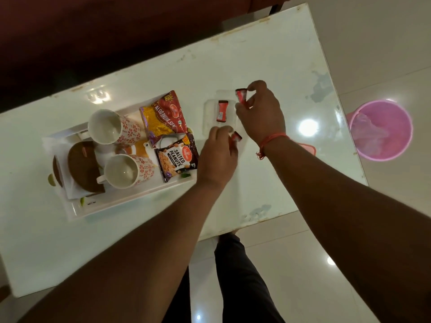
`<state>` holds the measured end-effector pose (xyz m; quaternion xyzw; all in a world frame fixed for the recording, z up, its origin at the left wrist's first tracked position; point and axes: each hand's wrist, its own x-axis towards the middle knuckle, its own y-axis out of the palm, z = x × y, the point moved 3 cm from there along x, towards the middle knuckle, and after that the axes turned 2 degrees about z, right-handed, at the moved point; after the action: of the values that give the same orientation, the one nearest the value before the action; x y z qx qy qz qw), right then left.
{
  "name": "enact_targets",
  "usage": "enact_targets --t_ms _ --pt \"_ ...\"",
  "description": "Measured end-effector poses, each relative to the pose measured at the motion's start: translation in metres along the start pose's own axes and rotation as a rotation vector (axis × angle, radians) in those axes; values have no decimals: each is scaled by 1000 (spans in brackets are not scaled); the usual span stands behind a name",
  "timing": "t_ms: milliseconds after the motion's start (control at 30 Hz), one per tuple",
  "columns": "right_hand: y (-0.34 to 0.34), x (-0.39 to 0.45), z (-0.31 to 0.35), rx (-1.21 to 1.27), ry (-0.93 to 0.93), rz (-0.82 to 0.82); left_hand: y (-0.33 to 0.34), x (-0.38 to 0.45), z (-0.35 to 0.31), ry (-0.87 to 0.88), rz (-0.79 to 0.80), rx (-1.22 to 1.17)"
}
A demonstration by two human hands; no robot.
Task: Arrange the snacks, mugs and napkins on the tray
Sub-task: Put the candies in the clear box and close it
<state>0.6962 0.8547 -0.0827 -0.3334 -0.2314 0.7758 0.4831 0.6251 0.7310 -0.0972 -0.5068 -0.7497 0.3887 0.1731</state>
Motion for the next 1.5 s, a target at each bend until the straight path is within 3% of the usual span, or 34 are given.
enact_targets --t_ms 100,200,400,533,600,733,967,1033,1133,1267,1333,1433,1500 --pt "8 6 5 -21 -21 20 -17 22 8 -115 -126 -49" --pt "5 6 -12 -7 34 -72 -26 41 11 -144 -192 -27" --pt "-7 -31 -62 17 151 -147 -22 69 5 -99 -130 145" --pt "-23 -61 -97 -167 150 -243 -17 71 6 -99 -115 127" --pt "-29 -74 -114 -313 239 -272 -19 67 9 -88 -153 85" --pt "-24 -96 -136 -439 472 -184 -24 58 18 -131 -232 -19" --pt "-8 -85 -118 -434 428 -121 -29 53 19 -184 -249 -120" --pt "-4 -78 -106 -315 379 -87 -31 52 17 -192 -261 -165" --pt "0 -65 -80 88 292 -73 -31 51 8 -123 -245 -201" --pt "4 -55 -32 770 349 12 -26 48 -2 -22 -79 -180" --pt "4 -49 -10 1014 338 98 -25 48 -7 -53 6 -224" --pt "7 -40 8 1148 321 194 -28 52 -10 -205 35 -320" --pt "11 -34 9 1029 333 119 -34 55 -5 -281 -39 -307"
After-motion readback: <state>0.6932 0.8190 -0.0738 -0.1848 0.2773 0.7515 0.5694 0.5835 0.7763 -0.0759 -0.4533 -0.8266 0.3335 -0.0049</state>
